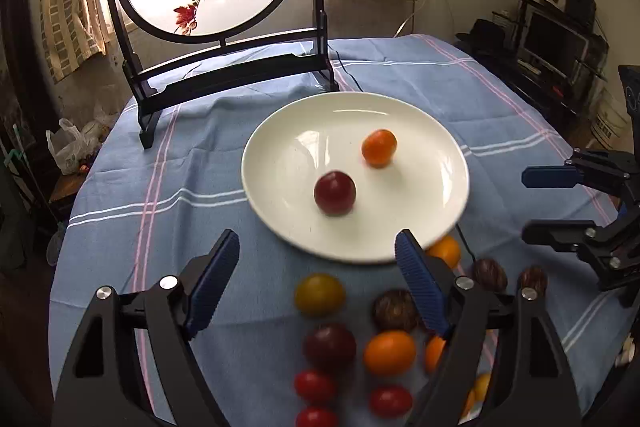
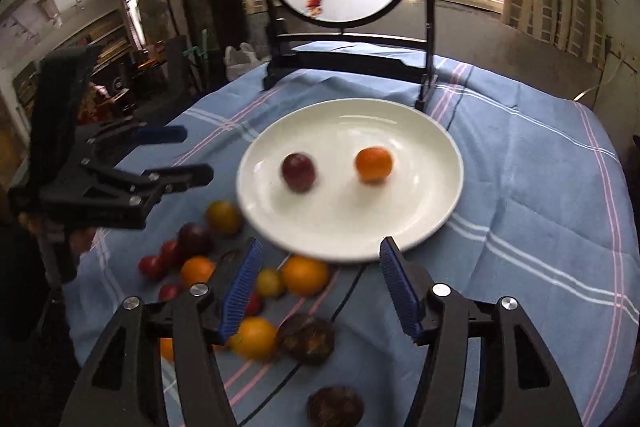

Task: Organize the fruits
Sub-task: 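Grasp a red tomato with the left tool while the right tool grasps a yellow fruit, place both on plate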

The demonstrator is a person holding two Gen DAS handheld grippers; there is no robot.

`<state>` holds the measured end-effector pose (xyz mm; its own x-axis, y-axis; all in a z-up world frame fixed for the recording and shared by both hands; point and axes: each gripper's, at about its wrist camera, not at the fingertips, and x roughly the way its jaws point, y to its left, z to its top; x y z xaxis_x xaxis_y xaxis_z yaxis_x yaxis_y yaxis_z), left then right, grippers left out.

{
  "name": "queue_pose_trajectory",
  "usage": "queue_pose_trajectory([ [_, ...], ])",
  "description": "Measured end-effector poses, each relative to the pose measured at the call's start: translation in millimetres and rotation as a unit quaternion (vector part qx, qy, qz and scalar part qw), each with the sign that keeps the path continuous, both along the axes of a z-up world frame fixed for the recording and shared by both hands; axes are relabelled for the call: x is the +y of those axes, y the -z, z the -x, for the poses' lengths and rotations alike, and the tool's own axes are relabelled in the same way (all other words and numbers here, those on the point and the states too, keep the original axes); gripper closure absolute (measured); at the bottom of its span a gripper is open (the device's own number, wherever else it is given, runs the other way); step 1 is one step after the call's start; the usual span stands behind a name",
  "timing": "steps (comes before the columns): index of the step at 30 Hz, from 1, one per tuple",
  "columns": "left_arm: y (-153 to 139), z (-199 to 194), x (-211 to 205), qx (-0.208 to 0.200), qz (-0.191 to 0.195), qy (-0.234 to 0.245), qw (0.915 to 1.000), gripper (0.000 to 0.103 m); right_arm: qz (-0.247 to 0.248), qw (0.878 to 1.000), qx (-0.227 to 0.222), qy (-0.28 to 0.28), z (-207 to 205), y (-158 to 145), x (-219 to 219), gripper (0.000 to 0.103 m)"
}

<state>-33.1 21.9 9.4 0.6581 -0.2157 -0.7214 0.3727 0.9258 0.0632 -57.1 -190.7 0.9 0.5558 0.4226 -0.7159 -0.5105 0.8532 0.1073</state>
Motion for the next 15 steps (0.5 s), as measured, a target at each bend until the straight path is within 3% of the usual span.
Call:
queue_pose_trajectory([
  [3, 6, 38, 20, 0.001, -0.013, 0.021, 0.9997, 0.022, 0.019, 0.998, 0.002, -0.059, 57, 10, 13, 0.041],
  [7, 25, 75, 41, 0.019, -0.030, 0.033, 0.9988, 0.022, 0.050, 0.992, 0.015, -0.112, 100, 31, 36, 0.041],
  [15, 56, 104, 56, 0.046, -0.028, 0.038, 0.9978, 0.022, 0.086, 0.988, 0.032, -0.128, 103, 58, 62, 0.045],
])
